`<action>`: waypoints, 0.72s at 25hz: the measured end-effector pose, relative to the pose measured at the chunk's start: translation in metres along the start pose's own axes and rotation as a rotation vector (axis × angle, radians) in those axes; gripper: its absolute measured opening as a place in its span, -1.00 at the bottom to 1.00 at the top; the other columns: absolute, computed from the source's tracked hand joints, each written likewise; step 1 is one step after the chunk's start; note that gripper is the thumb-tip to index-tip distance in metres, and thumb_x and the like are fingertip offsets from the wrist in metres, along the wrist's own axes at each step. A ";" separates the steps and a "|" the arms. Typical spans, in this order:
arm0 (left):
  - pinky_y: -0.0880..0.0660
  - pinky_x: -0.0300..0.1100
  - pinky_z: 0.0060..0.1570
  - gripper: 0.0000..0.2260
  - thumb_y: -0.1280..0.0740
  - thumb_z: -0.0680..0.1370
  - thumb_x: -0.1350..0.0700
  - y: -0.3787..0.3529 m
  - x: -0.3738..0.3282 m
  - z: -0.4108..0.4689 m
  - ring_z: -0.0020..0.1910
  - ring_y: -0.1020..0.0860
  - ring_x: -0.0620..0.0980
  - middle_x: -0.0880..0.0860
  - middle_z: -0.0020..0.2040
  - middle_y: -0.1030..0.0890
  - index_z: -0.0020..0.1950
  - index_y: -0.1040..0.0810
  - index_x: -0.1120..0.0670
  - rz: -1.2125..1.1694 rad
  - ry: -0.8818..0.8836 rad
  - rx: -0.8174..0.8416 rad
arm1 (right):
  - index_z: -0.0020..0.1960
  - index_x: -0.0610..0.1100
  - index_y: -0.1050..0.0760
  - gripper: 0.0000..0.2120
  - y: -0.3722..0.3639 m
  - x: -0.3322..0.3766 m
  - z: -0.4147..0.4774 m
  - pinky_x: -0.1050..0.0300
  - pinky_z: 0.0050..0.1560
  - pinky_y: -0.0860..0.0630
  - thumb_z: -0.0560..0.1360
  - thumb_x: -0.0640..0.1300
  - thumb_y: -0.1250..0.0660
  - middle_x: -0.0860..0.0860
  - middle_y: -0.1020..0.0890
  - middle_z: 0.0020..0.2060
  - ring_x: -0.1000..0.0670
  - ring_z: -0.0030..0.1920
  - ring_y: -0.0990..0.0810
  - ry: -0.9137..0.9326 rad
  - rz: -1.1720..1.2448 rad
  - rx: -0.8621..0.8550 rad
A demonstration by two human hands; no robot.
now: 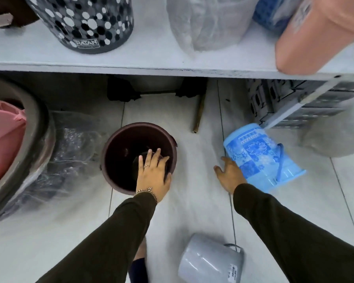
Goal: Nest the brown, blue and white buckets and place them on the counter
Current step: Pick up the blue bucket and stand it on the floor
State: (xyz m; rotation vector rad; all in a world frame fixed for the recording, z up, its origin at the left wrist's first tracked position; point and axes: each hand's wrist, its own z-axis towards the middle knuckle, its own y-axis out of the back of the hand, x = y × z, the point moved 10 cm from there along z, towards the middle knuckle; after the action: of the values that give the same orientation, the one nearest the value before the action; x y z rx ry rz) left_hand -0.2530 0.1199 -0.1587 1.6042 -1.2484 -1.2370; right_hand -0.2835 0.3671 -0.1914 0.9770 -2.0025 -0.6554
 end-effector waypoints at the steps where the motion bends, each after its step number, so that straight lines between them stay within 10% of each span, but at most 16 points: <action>1: 0.11 0.13 0.56 -0.49 -0.21 0.55 -0.03 -0.012 -0.026 -0.003 0.59 -0.03 0.13 0.06 0.58 -0.18 0.49 -0.27 -0.01 -0.029 -0.035 0.023 | 0.54 -0.18 -0.23 -0.48 0.018 -0.030 -0.001 -0.06 0.48 -0.24 0.62 -0.11 -0.22 -0.22 -0.32 0.49 -0.23 0.47 -0.33 -0.023 0.001 -0.028; 11: -0.39 -0.08 0.38 -0.54 -0.26 0.57 0.03 -0.197 -0.262 -0.003 0.40 -0.40 0.05 0.04 0.42 -0.41 0.46 -0.31 0.00 -0.435 -0.079 0.311 | 0.50 -0.15 -0.25 -0.39 0.122 -0.250 0.053 -0.10 0.41 -0.36 0.48 -0.35 -0.28 -0.12 -0.34 0.49 -0.21 0.48 -0.32 0.121 -0.789 -0.155; 15: -0.36 -0.10 0.37 -0.50 -0.30 0.56 0.09 -0.254 -0.293 0.016 0.37 -0.43 0.10 0.11 0.41 -0.41 0.48 -0.27 0.06 -0.539 0.009 0.346 | -0.02 -0.15 -0.51 -0.68 0.121 -0.239 0.076 0.06 -0.38 -0.53 0.29 -0.34 -0.49 -0.11 -0.64 -0.18 -0.21 -0.30 -0.64 0.407 -0.911 -0.308; 18: -0.41 -0.13 0.24 -0.53 -0.31 0.54 0.19 -0.252 -0.285 0.019 0.25 -0.50 0.14 0.14 0.35 -0.39 0.42 -0.27 0.07 -0.706 0.122 0.206 | -0.05 -0.14 -0.51 -0.81 0.132 -0.228 0.063 0.13 -0.49 -0.38 0.41 -0.15 -0.48 -0.10 -0.65 -0.30 -0.20 -0.46 -0.61 0.587 -0.905 -0.399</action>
State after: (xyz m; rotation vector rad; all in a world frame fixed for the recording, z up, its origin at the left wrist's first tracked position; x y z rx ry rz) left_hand -0.2253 0.4593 -0.3307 2.3525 -0.7603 -1.4153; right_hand -0.3015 0.6350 -0.2298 1.5831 -0.8142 -1.0324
